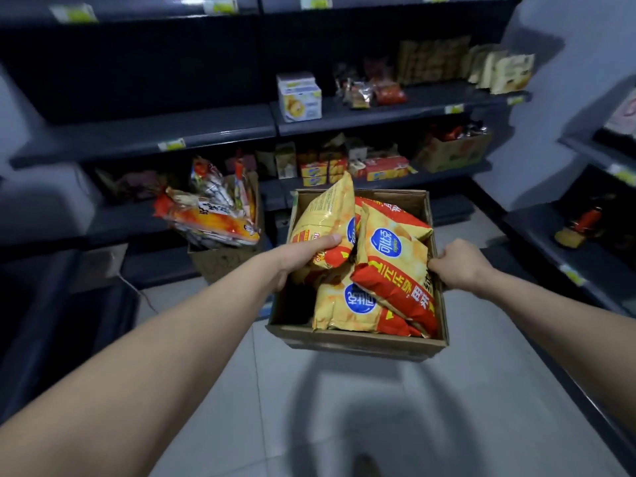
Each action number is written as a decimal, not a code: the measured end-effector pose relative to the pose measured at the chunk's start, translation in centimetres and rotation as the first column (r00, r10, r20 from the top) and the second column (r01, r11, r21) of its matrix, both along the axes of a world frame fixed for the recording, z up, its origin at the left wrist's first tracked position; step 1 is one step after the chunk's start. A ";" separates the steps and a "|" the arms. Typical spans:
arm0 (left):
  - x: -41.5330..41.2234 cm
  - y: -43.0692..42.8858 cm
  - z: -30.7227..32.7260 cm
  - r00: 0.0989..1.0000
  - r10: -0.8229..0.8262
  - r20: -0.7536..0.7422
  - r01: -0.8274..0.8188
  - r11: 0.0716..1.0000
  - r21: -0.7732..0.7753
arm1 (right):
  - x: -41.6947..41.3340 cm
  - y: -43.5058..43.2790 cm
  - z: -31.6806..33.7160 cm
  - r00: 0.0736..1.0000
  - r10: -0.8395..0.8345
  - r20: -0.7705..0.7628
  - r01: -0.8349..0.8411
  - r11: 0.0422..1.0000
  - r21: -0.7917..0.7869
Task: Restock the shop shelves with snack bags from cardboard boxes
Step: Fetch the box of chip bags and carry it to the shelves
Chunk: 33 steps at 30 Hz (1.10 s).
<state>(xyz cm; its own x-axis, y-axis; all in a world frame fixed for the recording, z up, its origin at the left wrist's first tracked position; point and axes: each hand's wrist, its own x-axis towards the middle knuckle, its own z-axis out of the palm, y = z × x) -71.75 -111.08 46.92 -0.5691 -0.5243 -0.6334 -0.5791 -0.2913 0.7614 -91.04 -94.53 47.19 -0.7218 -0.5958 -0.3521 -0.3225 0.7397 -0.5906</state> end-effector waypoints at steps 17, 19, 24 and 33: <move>-12.1 -24.2 -14.0 0.973 0.222 0.062 -0.229 0.962 0.149 | -15.7 -28.4 -12.6 0.990 0.137 -0.044 -0.126 0.973 0.195; -13.7 -26.8 -16.8 0.967 0.236 0.095 -0.249 0.956 0.158 | -17.0 -31.1 -15.3 0.986 0.149 -0.073 -0.130 0.968 0.216; -17.3 -31.6 -23.7 0.949 0.275 0.155 -0.299 0.942 0.155 | -20.6 -36.9 -23.1 0.981 0.188 -0.048 -0.168 0.948 0.272; -22.3 -38.1 -42.4 0.878 0.426 0.221 -0.461 0.876 0.141 | -26.6 -46.8 -41.6 0.932 0.362 -0.017 -0.334 0.877 0.346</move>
